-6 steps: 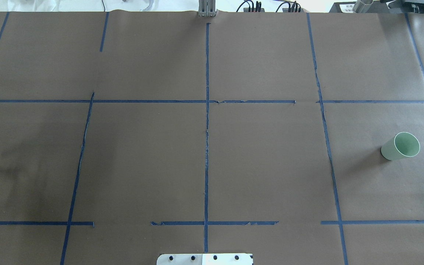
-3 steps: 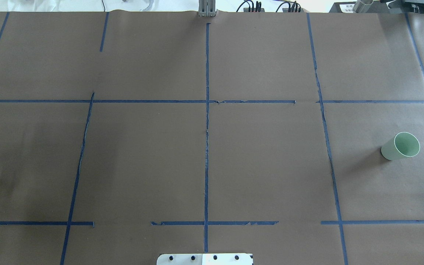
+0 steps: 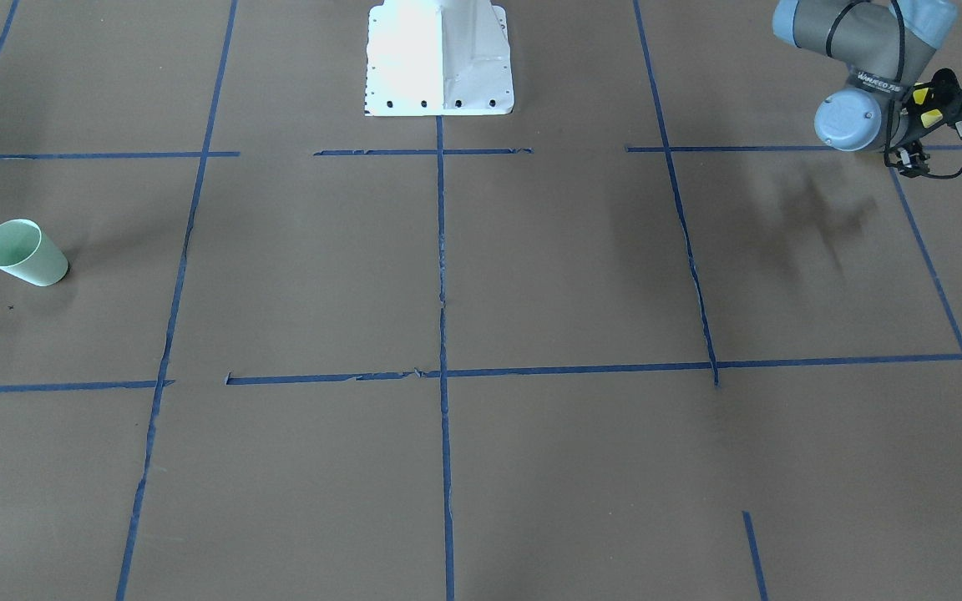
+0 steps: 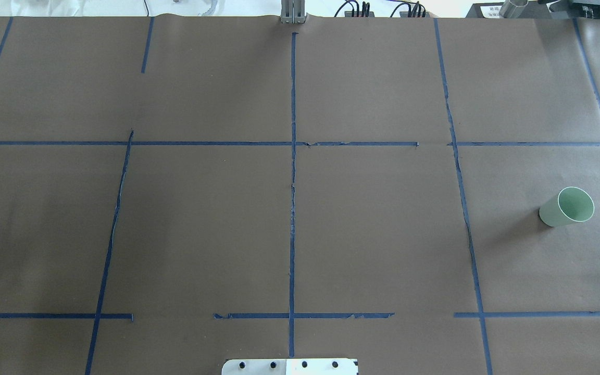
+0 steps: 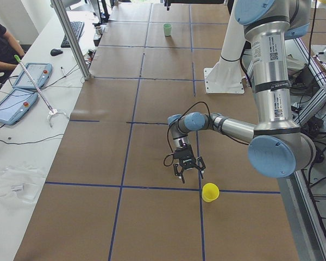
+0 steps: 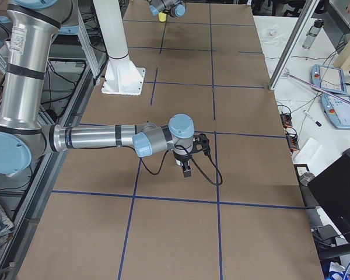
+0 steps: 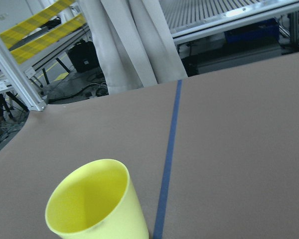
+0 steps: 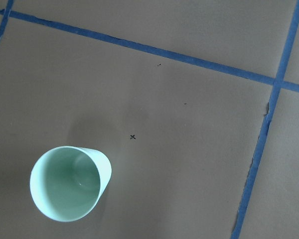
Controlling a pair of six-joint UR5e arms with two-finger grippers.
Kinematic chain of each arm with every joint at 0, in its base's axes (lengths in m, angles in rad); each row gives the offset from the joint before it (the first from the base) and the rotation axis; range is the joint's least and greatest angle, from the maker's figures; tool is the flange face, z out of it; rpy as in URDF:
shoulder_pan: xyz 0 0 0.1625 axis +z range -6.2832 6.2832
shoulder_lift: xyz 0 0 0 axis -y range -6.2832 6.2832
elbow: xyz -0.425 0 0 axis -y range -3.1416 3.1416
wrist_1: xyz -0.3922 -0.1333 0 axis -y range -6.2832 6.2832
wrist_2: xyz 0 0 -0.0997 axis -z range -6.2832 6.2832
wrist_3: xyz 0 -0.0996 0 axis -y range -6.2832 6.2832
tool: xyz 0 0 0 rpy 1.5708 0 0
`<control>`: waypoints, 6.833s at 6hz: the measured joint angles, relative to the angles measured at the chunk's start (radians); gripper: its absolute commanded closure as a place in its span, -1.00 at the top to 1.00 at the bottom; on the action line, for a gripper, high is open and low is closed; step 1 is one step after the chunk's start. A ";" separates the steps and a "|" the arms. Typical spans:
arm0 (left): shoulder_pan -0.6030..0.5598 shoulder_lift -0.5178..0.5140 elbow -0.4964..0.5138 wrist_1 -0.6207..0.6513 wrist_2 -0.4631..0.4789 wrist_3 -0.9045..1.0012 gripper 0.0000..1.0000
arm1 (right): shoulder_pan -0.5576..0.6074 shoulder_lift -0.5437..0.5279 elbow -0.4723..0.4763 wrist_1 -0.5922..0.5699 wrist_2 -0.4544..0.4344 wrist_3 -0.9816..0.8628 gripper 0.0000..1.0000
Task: Transfer and stack yellow cup on green cup
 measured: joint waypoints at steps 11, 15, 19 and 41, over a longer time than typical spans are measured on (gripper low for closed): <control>0.175 -0.041 0.190 0.070 -0.043 -0.241 1.00 | -0.043 -0.014 -0.019 0.012 0.002 0.013 1.00; 0.248 -0.035 0.249 0.026 -0.043 -0.245 0.98 | -0.046 -0.013 -0.018 0.035 0.001 0.014 1.00; 0.248 -0.015 0.265 0.021 -0.041 -0.259 -0.08 | -0.045 -0.013 -0.016 0.037 0.003 0.015 1.00; 0.135 -0.630 0.378 -1.304 0.915 1.514 -0.86 | -0.137 0.327 0.000 0.065 -0.003 0.240 1.00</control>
